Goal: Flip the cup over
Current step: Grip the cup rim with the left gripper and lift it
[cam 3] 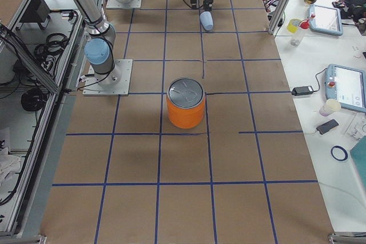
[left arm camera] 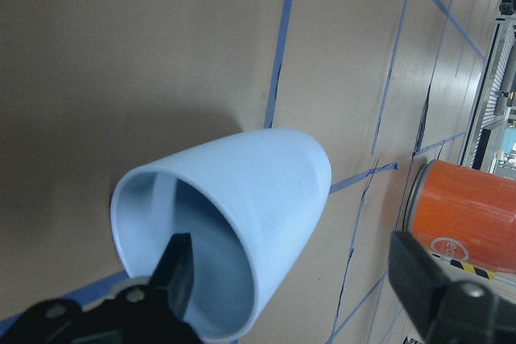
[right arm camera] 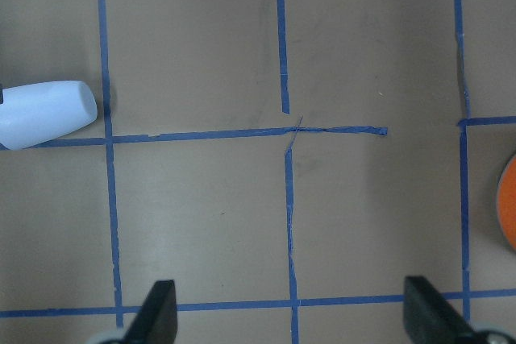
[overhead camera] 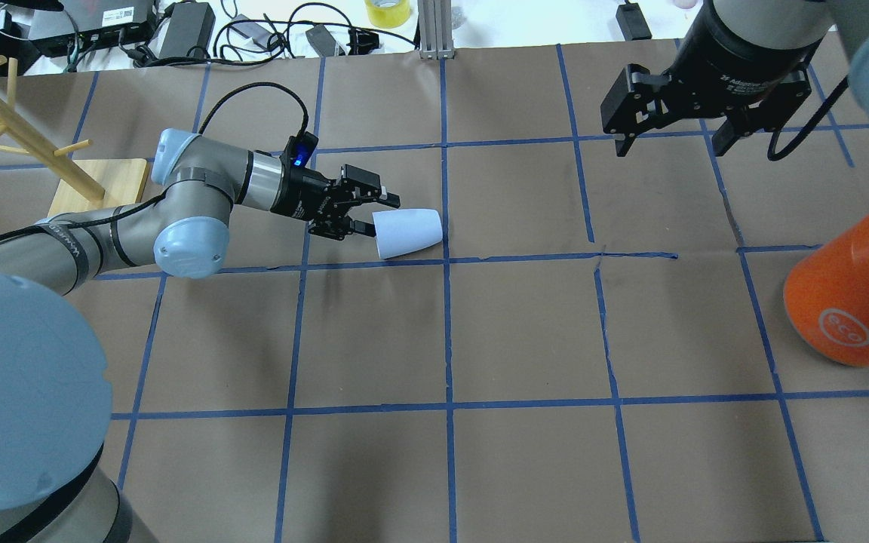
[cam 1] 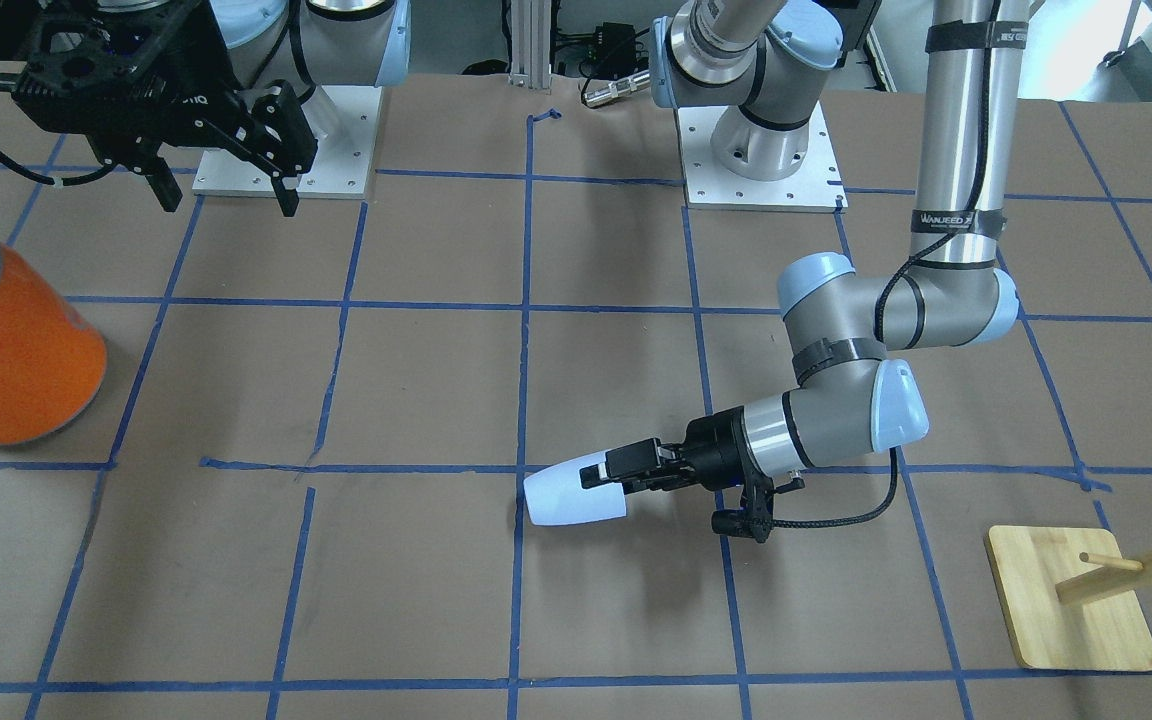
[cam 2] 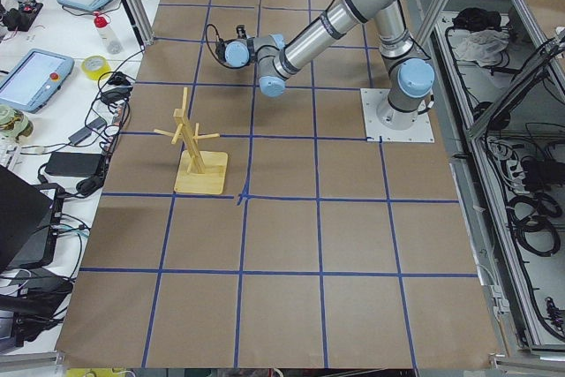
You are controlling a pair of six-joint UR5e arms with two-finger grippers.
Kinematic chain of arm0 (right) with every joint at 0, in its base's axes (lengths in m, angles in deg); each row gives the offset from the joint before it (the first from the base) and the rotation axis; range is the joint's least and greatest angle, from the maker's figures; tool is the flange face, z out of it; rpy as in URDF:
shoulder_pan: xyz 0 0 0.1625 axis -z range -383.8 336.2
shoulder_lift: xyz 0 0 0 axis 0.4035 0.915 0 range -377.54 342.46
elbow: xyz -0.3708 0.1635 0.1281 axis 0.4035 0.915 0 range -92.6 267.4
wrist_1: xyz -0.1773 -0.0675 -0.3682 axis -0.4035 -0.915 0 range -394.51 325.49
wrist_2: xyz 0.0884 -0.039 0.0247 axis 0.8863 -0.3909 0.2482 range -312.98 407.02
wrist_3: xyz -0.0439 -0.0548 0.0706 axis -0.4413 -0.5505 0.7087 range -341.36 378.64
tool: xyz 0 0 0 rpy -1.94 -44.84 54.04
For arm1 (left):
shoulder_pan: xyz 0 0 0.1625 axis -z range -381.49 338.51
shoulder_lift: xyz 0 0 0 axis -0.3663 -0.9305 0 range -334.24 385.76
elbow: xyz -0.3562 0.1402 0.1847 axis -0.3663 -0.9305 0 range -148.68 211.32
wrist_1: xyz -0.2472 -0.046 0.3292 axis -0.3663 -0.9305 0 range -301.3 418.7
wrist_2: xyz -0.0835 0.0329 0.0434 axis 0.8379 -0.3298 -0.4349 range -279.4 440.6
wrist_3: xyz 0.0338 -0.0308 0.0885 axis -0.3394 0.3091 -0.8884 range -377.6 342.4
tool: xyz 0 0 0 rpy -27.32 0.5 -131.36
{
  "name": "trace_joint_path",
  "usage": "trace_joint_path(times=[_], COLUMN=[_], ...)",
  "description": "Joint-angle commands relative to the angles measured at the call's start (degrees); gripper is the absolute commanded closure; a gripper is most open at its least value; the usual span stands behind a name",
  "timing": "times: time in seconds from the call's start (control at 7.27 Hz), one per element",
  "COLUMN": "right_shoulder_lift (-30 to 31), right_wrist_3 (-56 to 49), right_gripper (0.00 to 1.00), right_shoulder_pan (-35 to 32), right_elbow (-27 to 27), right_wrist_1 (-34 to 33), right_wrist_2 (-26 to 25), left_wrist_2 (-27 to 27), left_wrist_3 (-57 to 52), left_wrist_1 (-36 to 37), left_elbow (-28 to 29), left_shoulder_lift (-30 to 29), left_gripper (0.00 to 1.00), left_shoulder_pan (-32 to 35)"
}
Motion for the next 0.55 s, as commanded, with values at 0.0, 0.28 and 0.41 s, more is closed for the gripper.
trace_joint_path(times=[0.0, 0.28, 0.41], right_shoulder_lift=[0.0, 0.0, 0.0], right_wrist_3=[0.01, 0.01, 0.01], right_gripper=[0.0, 0.0, 0.0], right_shoulder_pan=[-0.02, -0.02, -0.02], right_elbow=[-0.14, -0.4, -0.49], right_wrist_1=[0.04, 0.04, 0.04], right_wrist_2=[0.0, 0.0, 0.0], left_wrist_2=[-0.06, 0.03, 0.03], left_wrist_3=[3.43, 3.69, 5.0], left_wrist_1=[2.92, 3.36, 3.36], left_elbow=[0.02, 0.02, 0.11], left_shoulder_lift=[-0.91, -1.7, -1.71], left_gripper=[0.18, 0.49, 0.81], left_shoulder_pan=[0.65, 0.83, 0.83])
